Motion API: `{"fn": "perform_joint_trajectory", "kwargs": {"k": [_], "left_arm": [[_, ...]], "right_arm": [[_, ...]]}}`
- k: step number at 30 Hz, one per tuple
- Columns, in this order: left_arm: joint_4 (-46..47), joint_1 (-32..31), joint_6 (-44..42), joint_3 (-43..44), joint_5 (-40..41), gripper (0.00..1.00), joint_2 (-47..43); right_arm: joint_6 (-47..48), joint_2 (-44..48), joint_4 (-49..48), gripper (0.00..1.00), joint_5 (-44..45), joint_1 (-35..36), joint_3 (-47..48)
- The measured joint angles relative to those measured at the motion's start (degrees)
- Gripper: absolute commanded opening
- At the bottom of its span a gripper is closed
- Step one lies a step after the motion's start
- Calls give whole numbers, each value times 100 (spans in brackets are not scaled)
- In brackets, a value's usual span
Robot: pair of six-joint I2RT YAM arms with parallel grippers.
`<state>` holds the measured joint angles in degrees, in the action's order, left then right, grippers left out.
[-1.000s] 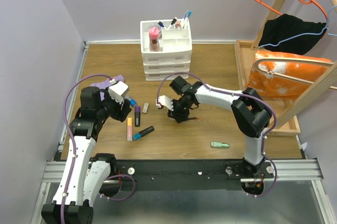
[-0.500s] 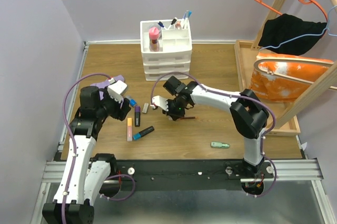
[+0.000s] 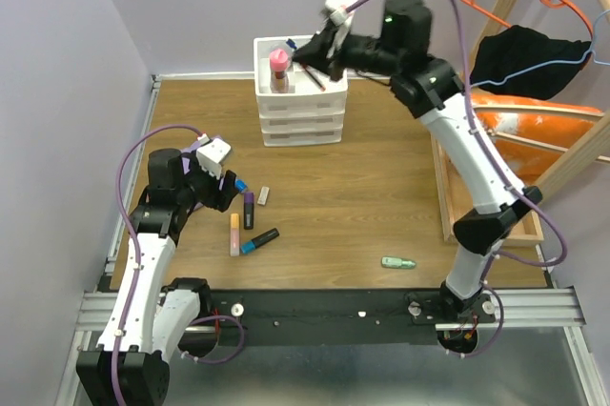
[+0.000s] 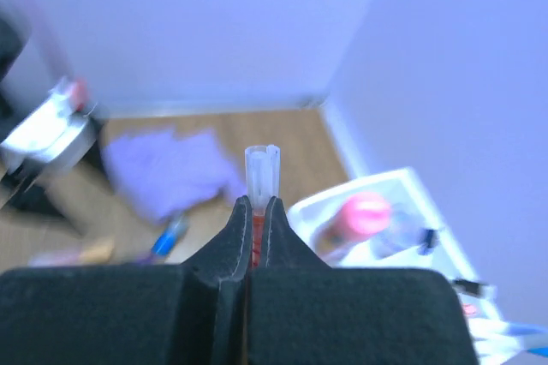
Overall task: Sort the stationery into containers
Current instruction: Pick up the pen from the center of the board, then place the pen in the storage box.
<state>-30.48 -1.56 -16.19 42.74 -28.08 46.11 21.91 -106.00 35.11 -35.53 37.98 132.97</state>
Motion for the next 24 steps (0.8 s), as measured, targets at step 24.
{"fn": "perform_joint_trajectory", "kwargs": {"k": [24], "left_arm": [[83, 70, 26, 50, -2, 72, 162]], "right_arm": [[-2006, -1738, -7805, 0, 1421, -723, -1663]]}}
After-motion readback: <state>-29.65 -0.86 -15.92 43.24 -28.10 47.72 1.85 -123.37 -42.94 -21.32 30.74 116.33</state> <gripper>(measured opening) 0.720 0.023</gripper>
